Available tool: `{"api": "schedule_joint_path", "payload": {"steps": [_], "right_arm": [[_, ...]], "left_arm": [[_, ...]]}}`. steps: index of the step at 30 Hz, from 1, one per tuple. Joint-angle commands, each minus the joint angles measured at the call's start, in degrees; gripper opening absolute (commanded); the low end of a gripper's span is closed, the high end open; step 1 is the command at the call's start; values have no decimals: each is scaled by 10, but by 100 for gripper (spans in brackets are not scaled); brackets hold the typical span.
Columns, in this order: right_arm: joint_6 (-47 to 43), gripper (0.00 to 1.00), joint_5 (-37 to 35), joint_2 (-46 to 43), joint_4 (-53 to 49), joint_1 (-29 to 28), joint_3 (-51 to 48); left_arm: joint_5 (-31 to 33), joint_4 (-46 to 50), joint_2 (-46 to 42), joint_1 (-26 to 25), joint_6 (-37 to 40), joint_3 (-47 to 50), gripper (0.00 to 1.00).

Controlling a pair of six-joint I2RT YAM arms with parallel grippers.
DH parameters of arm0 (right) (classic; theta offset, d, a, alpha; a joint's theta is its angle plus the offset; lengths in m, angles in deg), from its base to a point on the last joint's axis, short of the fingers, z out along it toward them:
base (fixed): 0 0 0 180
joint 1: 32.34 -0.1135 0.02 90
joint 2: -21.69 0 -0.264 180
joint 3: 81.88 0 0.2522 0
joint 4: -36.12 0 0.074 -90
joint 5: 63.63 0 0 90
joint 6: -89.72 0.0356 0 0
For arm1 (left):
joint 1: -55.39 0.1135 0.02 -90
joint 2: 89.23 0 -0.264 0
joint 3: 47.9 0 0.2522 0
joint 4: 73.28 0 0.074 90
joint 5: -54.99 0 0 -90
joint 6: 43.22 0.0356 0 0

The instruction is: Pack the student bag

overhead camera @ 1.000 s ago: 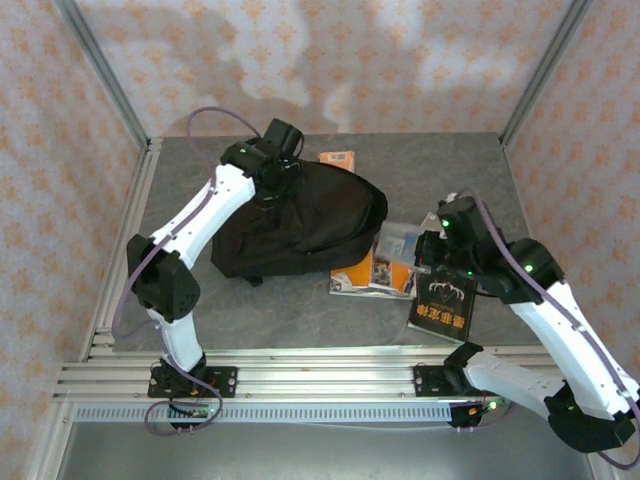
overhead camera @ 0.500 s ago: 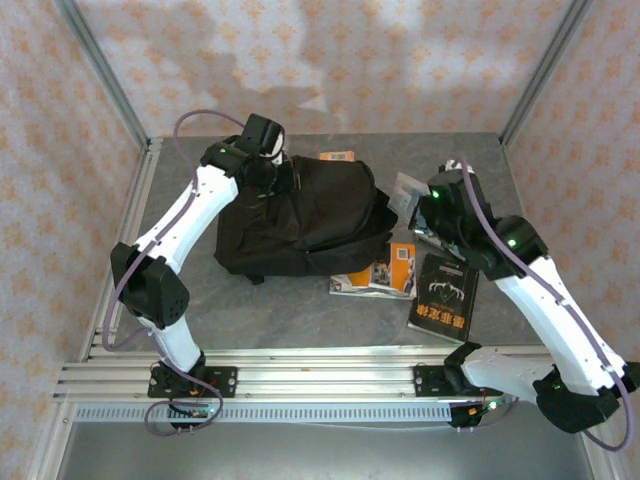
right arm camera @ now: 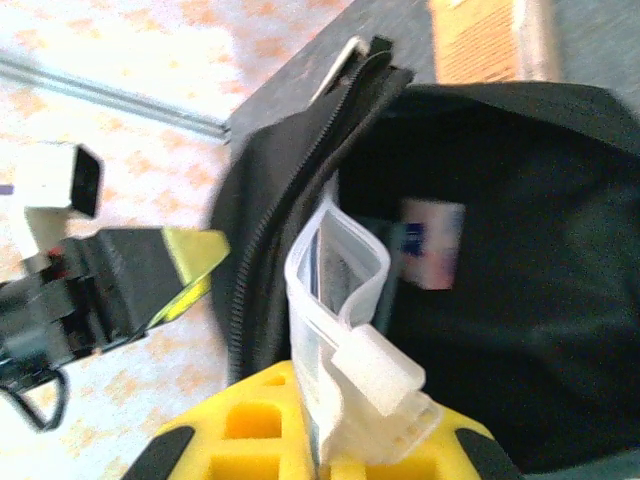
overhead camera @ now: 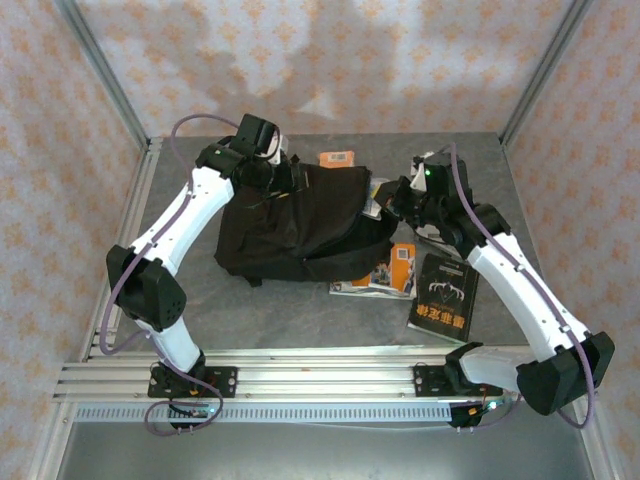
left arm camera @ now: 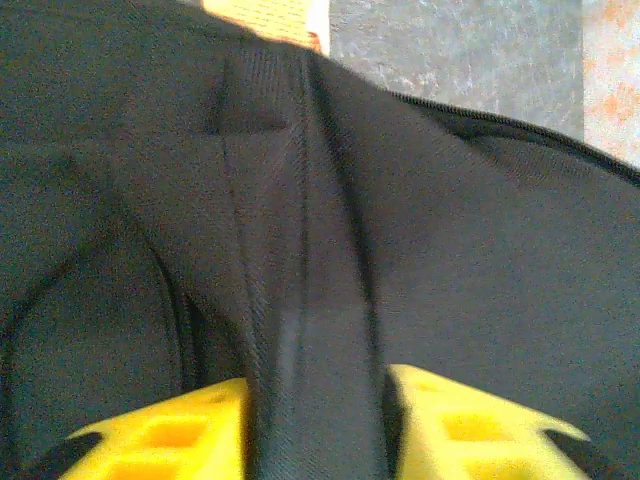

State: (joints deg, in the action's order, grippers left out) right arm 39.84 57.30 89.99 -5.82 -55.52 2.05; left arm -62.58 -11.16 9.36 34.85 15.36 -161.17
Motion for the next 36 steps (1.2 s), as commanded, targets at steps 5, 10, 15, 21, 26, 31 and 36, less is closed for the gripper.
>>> {"api": "schedule_joint_path", "payload": {"steps": [5, 10, 15, 21, 26, 31, 36], "right_arm": [[43, 0, 96, -26, 100, 1, -21], [57, 0, 100, -30, 125, 2, -35], [58, 0, 108, -28, 124, 1, -30], [60, 0, 108, -36, 125, 1, -36], [63, 0, 108, -45, 125, 1, -42], [65, 0, 109, -50, 127, 0, -52], [63, 0, 106, -53, 129, -1, -58]], "left_arm": [[68, 14, -68, -35, -43, -41, 62], [36, 15, -52, -63, -55, -87, 71], [45, 79, 15, -111, -28, -189, 75], [55, 89, 62, -143, -38, -223, 68], [61, 102, 88, -155, -40, -230, 57], [55, 88, 97, -165, -47, -214, 40], [41, 82, 103, -166, -51, -215, 12]]}}
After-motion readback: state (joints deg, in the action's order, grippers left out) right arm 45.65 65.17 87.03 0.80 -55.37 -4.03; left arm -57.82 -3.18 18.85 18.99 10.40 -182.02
